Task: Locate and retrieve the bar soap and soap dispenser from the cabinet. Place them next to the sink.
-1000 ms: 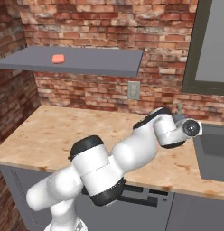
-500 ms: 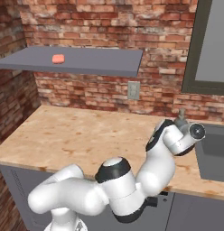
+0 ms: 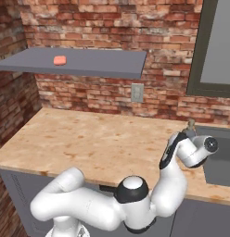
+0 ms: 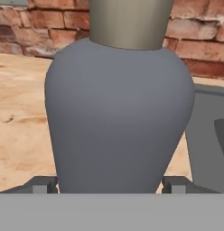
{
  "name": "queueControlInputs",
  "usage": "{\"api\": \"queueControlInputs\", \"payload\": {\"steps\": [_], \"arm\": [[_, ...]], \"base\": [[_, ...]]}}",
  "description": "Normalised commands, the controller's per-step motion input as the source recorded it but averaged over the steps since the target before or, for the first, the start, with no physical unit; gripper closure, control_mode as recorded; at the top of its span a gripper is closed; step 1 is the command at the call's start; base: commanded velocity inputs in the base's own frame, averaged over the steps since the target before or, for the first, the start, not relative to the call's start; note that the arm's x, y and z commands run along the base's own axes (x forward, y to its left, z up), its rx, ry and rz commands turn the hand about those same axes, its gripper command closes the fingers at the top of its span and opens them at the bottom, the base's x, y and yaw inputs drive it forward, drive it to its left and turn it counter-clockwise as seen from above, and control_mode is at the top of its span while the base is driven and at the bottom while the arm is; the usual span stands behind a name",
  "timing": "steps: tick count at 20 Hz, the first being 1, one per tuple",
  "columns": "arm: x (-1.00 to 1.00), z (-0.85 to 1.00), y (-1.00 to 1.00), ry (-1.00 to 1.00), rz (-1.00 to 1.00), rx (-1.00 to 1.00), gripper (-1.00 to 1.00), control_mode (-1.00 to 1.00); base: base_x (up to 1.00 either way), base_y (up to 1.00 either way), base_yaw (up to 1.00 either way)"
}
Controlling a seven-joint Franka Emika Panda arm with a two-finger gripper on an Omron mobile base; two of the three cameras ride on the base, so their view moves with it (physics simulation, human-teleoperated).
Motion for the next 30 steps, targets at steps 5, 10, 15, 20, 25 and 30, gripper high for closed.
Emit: {"api": "queueControlInputs", "payload": {"steps": [5,10,15,20,25,30], "arm": [[0.23,-0.3,-0.22,0.02,0.02,0.03,1.0,-1.0],[0.22,-0.23,-0.12,-0.01,0.04,0.0,1.0,-1.0],[0.0,-0.32,-0.01,-0.12,0.06,-0.08,1.0,-1.0],[0.0,-0.43,-0.01,-0.17,0.07,-0.1,1.0,-1.0],[0.0,-0.15,0.0,-0.08,0.06,-0.03,1.0,-1.0],[0.01,0.0,0.0,0.0,0.04,0.0,-1.0,-1.0]], "base": [[0.0,0.0,0.0],[0.0,0.0,0.0],[0.0,0.0,0.0],[0.0,0.0,0.0],[0.0,0.0,0.0],[0.0,0.0,0.0]]}}
